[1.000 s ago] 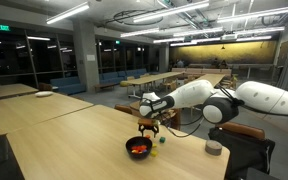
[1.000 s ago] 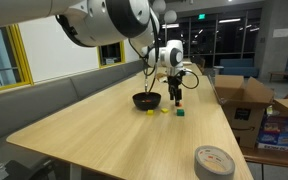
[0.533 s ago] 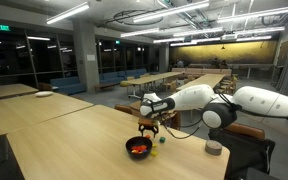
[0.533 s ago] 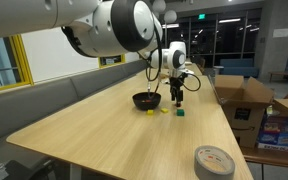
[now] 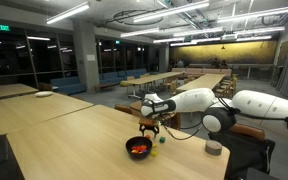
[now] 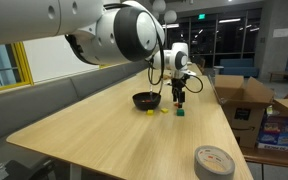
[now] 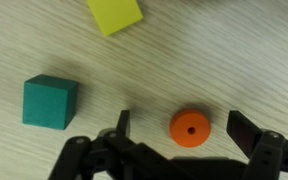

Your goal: Place the three rings inside the black bowl.

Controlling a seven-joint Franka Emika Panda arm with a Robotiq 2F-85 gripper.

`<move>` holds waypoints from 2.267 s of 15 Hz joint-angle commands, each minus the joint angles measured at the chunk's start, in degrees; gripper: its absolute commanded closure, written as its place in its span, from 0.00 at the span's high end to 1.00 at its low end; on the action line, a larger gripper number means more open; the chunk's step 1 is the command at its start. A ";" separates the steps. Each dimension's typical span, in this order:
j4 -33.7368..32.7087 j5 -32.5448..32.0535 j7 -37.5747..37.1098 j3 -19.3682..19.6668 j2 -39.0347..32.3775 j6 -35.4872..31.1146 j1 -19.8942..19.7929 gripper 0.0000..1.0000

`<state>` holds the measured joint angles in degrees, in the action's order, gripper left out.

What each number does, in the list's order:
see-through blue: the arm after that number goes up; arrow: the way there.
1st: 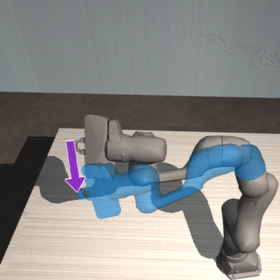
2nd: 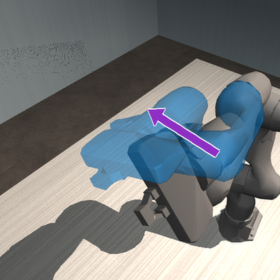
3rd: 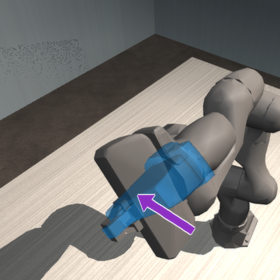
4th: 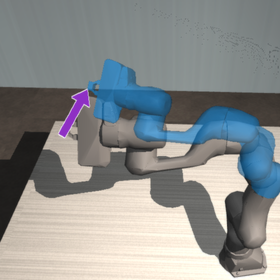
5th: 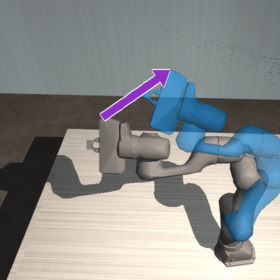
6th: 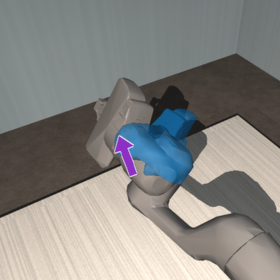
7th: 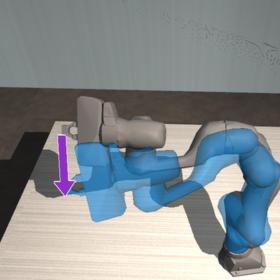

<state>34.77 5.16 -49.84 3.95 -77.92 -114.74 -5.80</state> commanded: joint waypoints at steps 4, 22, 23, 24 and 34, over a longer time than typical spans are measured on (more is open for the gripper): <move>-5.21 0.81 0.32 -1.22 -3.08 1.48 -1.31 0.72; -6.07 -0.72 3.30 -2.45 -0.02 1.79 3.28 0.19; -6.41 -0.86 3.28 -2.26 0.19 1.72 3.56 0.19; -6.64 -0.93 3.33 -2.18 0.39 1.66 3.75 0.19; -13.35 -2.30 6.79 -1.78 0.66 5.33 7.16 0.18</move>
<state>27.71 3.66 -44.54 1.71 -75.84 -113.84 0.27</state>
